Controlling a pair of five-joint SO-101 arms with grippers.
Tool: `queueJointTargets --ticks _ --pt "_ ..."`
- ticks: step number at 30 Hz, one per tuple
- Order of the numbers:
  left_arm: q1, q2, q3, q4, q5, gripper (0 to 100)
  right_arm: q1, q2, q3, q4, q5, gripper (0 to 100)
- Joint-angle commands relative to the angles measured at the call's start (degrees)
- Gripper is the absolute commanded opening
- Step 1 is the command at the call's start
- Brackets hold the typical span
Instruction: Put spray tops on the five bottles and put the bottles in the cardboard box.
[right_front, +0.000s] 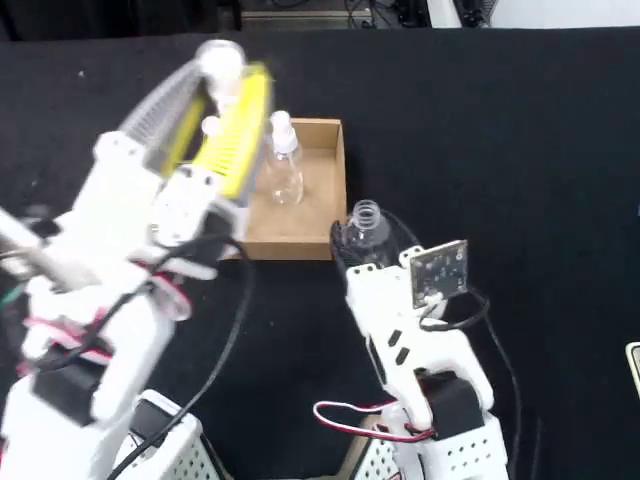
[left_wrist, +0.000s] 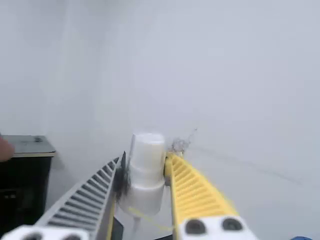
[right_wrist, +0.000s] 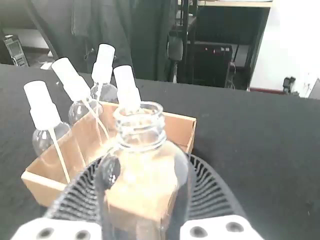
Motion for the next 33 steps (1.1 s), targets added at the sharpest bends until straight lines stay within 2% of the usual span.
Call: queueJointTargets --ticks 1,6,15,24,30,33 --pt "5.85 -0.62 6.81 -12.40 0.18 3 -1.23 -4.18 -0.48 -3.34 -0.26 1.1" --pt "6.81 -0.62 10.86 -18.37 0.18 3 -1.23 -4.18 -1.80 -2.81 -0.35 1.1" --pt "6.81 -0.35 10.95 -18.73 0.18 3 -1.32 -4.53 -4.53 -0.79 -0.35 1.1" --pt "6.81 10.46 5.14 -18.37 0.18 3 -1.05 -5.76 -4.44 -0.70 -0.35 1.0" --pt "6.90 11.43 3.91 -18.37 0.44 3 -0.97 -5.76 -4.79 -0.26 -0.26 1.0" --pt "9.45 11.43 3.91 -18.37 0.26 3 -0.97 -5.76 -6.11 1.49 -0.26 1.0"
